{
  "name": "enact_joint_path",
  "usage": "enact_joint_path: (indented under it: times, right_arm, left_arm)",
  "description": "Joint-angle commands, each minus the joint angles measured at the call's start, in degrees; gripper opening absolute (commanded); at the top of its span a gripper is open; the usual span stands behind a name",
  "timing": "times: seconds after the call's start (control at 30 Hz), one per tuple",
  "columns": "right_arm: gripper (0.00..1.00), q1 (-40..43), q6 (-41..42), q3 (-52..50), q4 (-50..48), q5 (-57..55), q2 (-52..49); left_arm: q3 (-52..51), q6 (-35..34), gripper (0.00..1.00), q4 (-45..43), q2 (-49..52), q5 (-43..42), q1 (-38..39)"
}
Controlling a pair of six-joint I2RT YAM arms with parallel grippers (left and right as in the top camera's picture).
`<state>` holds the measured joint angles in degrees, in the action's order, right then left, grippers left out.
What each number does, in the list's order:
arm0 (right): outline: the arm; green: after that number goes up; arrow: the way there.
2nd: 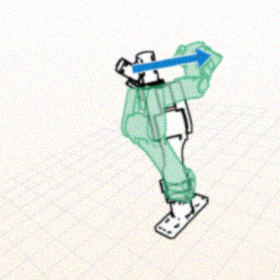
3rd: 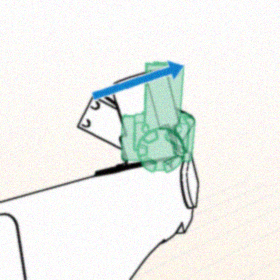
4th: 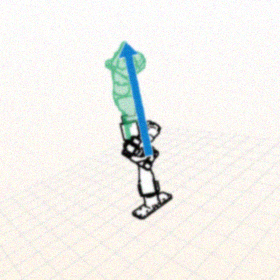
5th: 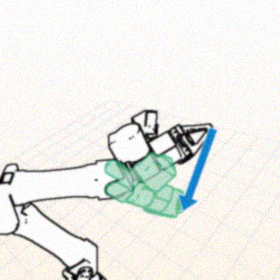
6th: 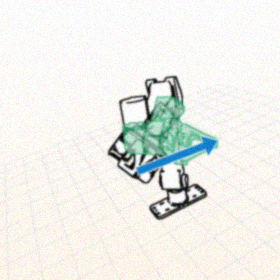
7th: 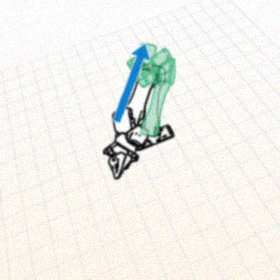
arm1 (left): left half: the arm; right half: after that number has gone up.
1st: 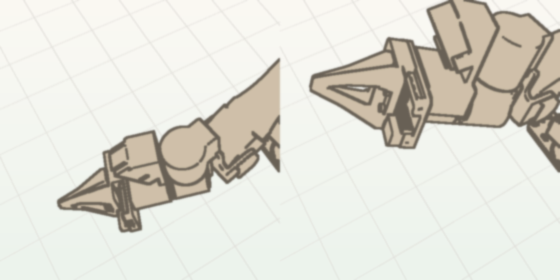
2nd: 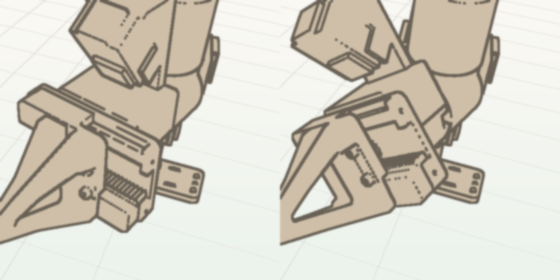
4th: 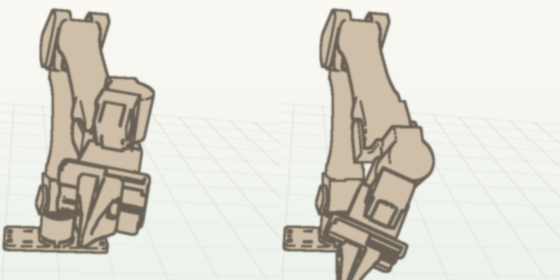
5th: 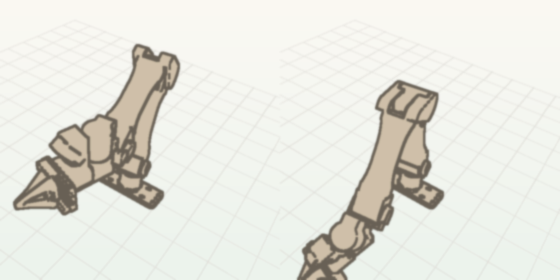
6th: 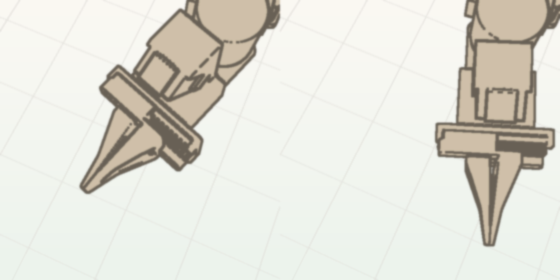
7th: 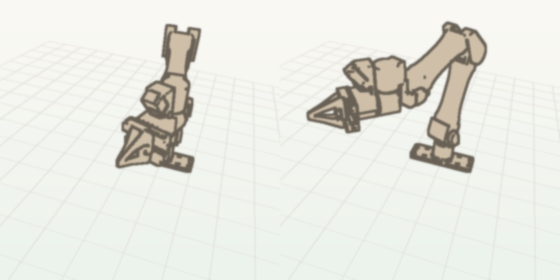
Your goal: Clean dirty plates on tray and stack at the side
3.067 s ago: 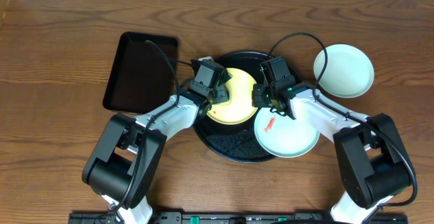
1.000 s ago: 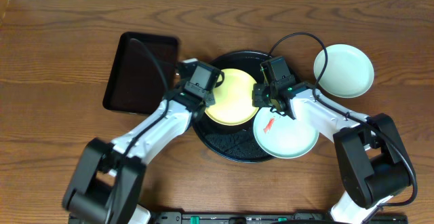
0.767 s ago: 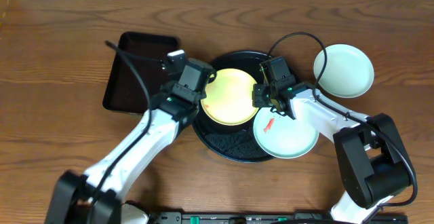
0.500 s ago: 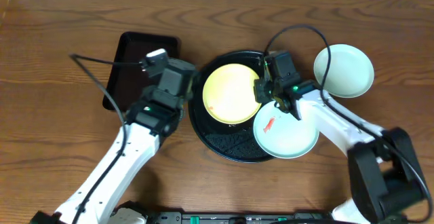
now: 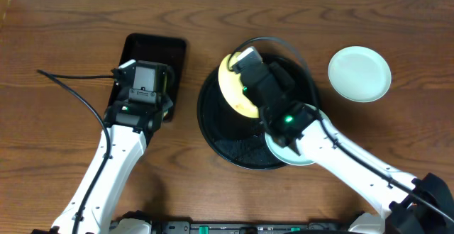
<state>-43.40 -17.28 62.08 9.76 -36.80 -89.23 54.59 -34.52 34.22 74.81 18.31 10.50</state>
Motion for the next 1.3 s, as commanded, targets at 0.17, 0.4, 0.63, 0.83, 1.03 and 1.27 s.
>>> enact_joint_path:
  times: [0.17,0.4,0.63,0.83,1.03,1.27]
  right_arm:
    - [0.01,-4.72,-10.73,0.72,-4.7,-18.95,0.87]
    - [0.01,-4.72,-14.4,0.72,-5.33,-19.41,0.87]
    - [0.01,-4.7,-16.28,0.72,-7.87,-21.88,0.87]
    - [0.01,-4.7,-16.26,0.72,-7.76,-21.2,0.87]
    - [0.01,-4.66,-21.03,0.72,-7.87,-21.31,0.87]
    - [0.01,-4.7,-20.96,0.72,-7.85,-21.31,0.87]
  left_arm:
    - [-0.37,-0.24,0.08,1.77,0.07,0.17,-1.95]
    - [-0.37,-0.26,0.08,2.27,0.07,0.17,-1.92]
    - [-0.37,-0.26,0.08,2.25,0.07,0.15,-1.92]
    - [-0.37,-3.17,0.08,2.43,0.07,0.13,-1.92]
    - [-0.37,-4.2,0.08,2.45,0.07,0.04,-1.92]
    - [-0.37,-4.15,0.08,2.86,0.07,-1.46,-1.92]
